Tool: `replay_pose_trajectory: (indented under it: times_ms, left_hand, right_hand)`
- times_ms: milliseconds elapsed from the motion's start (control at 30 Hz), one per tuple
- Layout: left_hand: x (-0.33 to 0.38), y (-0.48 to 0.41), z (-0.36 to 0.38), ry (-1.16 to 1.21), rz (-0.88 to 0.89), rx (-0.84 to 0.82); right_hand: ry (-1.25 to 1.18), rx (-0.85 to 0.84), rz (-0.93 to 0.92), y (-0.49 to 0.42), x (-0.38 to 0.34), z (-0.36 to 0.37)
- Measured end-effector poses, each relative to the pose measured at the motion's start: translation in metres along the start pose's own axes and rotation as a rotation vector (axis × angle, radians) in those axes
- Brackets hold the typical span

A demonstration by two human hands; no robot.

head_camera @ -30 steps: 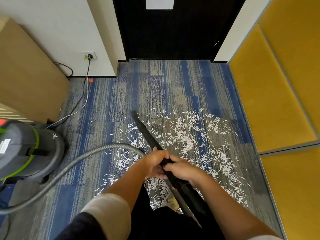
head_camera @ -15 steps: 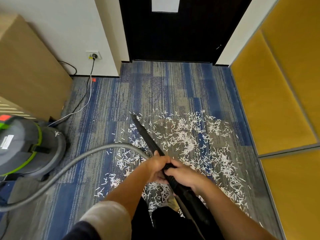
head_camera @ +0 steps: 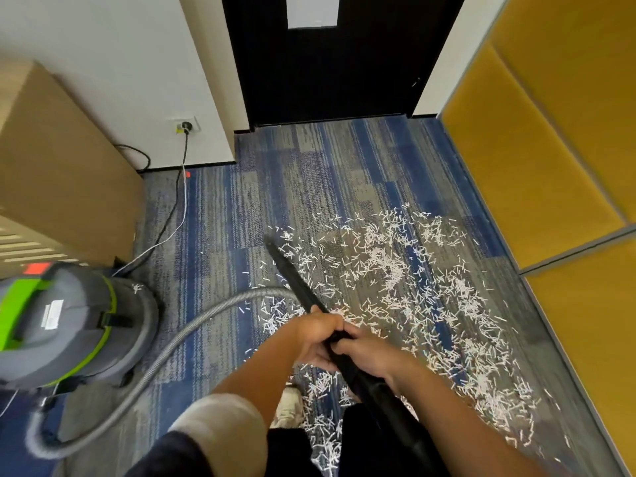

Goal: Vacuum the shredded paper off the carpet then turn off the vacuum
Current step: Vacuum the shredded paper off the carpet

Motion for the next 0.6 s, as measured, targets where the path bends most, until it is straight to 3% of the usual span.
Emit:
replay_pose_trajectory:
  times_ms: [600]
  left_hand:
    - [-0.011, 0.008, 0.018, -0.032, 0.011, -0.067]
  right_hand:
    - [-0.151, 0.123, 0.050, 0.025, 0.017, 0.008]
Point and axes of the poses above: each hand's wrist, its own y-axis away from the middle knuckle, its own z-axis out of the palm, x = y × z, the point moved 5 cm from there along -y, towards the middle knuckle, and after that the axes turned 6 degrees about x, right-handed, at the moved point
